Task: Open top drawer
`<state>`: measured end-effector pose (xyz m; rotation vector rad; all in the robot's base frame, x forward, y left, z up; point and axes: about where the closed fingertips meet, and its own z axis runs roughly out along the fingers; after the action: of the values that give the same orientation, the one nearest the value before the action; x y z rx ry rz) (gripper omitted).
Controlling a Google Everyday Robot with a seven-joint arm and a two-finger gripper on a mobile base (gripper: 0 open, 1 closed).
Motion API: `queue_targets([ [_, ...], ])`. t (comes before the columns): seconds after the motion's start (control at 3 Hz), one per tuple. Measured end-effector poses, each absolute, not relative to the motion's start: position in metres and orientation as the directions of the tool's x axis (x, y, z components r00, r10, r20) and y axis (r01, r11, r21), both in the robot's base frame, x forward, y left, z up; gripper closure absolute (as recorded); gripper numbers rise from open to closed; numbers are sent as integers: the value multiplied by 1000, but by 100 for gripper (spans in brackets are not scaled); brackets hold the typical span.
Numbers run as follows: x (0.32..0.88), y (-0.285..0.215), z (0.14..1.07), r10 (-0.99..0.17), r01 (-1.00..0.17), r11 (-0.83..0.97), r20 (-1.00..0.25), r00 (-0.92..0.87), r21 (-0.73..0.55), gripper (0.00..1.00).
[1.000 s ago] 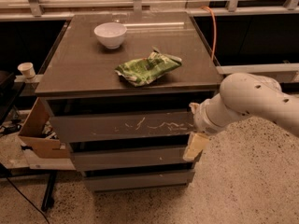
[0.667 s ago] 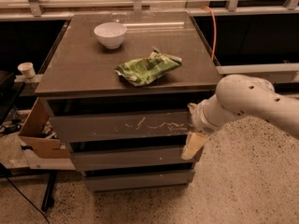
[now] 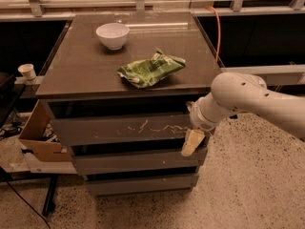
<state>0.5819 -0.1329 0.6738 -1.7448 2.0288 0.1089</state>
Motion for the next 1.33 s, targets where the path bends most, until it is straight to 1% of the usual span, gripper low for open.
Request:
queue_targets([
  [0.67, 599, -127, 658, -935, -972, 131, -349, -56, -196, 0],
  [1.0, 599, -127, 649, -937, -983, 110, -345, -53, -148, 0],
  [1.33, 594, -129, 644, -933, -996, 80, -356, -58, -47, 0],
])
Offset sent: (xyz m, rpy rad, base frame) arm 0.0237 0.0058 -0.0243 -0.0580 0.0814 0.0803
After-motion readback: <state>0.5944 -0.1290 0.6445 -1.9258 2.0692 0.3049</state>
